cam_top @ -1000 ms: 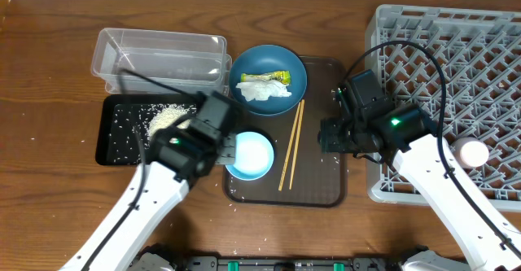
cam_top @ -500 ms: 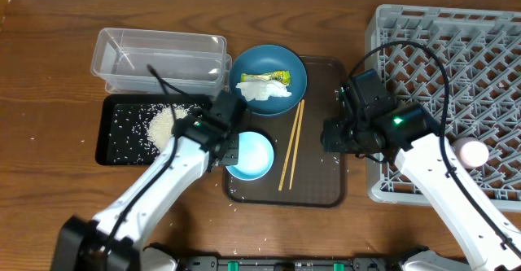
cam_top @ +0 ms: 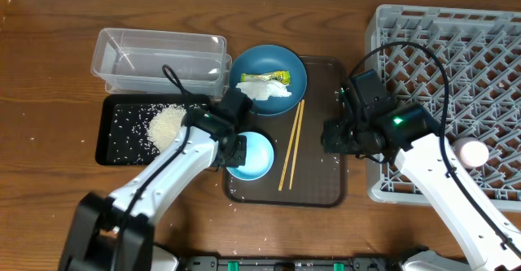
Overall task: Sort waste into correct bins and load items into the dishwasher rack
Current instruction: 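Reach the left gripper to the tissue and wrapper on the blue plate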
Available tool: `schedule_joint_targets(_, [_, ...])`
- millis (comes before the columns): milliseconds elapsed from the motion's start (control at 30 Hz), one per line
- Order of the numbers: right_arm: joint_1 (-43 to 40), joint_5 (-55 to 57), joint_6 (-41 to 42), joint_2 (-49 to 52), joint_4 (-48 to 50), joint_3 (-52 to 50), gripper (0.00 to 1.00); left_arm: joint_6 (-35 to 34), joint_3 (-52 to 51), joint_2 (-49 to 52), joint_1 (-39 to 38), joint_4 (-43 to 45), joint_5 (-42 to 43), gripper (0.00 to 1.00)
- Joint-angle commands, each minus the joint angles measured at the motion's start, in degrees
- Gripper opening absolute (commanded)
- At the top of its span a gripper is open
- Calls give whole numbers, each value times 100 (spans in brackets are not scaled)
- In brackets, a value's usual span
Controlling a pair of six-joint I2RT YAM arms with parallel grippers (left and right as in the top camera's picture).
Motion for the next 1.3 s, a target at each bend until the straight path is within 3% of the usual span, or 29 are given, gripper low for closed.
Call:
schedule_joint_targets(0, [-50,22,188,-63,-22,-33,58,280,699,-625,9,109,74,38])
schedule_joint_targets(233, [-527,157,595,-63,-179,-33,59,1147,813,-664,9,1740,284,46])
schedule_joint_targets(400, [-638,166,382,-61,-238,-33,60,1908,822,168,20,2732,260,57])
schedule_joint_targets(500, [-638,166,380,-61,-269,-33,60,2031,824,699,39,3195,258,64])
schedule_joint_targets(700, [-614,166,378,-61,-291,-35,61,2452,824,1659,52,4192,258,68])
schedule_joint_targets(1000, [-616,170,249,-61,-380,-35,61,2511,824,2474,52,4291,221,69])
schedule_joint_targets(1033, [-616,170,247,-61,-382,-35,61,2509,822,2483,52,4291,221,64])
schedule_joint_targets(1167, [-616,170,247,-61,-387,-35,61,2391,863,2317,52,4310,221,14])
schedule_joint_targets(1200, [-616,170,247,-61,-387,-35,61,2295,885,2212,52,4288,221,8])
schedule_joint_targets(1267, [-616,170,247,-61,-387,-35,61,2100,909,1912,52,4269,221,6])
